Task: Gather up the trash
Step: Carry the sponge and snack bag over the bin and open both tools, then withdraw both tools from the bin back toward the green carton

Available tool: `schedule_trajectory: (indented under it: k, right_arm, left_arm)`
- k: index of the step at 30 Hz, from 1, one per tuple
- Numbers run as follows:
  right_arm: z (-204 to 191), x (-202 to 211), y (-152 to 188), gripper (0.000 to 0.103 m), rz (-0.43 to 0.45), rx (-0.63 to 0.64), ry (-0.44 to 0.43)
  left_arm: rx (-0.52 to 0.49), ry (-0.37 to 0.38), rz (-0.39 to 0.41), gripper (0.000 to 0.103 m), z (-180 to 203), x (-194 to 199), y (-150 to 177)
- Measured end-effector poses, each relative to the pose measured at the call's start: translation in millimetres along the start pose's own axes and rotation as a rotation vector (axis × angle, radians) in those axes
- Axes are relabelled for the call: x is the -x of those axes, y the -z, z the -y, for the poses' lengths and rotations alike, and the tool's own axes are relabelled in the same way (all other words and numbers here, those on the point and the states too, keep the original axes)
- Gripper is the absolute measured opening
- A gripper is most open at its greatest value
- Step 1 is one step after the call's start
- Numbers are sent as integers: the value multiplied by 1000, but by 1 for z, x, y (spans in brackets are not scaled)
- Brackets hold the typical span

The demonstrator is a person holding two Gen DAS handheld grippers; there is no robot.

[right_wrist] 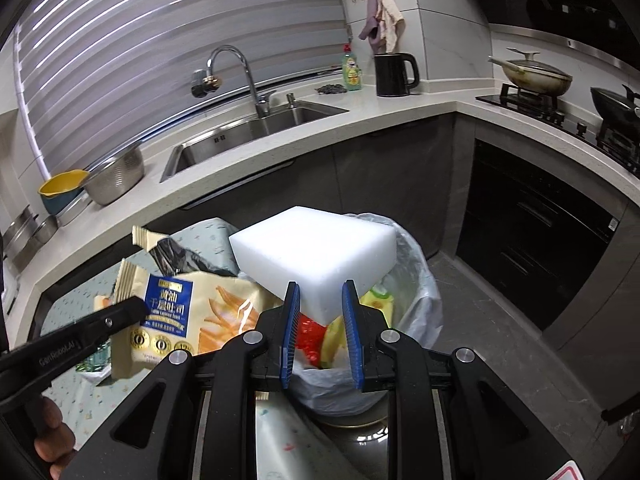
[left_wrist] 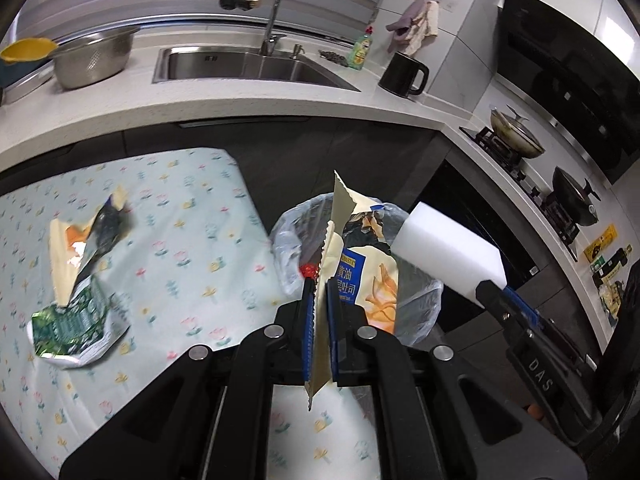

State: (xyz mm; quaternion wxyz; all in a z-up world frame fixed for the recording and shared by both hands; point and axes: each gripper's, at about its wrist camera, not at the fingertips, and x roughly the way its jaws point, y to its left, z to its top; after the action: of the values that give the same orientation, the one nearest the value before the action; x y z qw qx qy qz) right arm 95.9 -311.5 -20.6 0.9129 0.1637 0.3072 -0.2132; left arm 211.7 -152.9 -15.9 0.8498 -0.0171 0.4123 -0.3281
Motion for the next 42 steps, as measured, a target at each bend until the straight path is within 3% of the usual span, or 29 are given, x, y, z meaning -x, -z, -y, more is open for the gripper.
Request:
schedule_trajectory:
  k: [10,18,20,22,29,42]
  right_arm:
    - [33,-24,-3,20,-24,-33,60]
    - [33,-45,-1,20,-49,-22,64]
    - [30,-49,-1,20,-54,-16,59]
    - [27,-53,-3,21,-60,-11,55]
    - [12,-65,-6,25,-82,4,17]
    - [-15,-52,-4,33,-65,24,-4]
  left_arm:
    - [-67,11,-6,6,36,-44,-25]
    - [-73,-13,-20,10,37,-61,-25]
    - [-68,-33,-23,27,35,-64,-26]
    - [-57,-39,-24,38,31,-65,-26]
    - [-46,-62,1,59,20,-56,-27]
    - [-12,-115,23,60,-10,-35,-23]
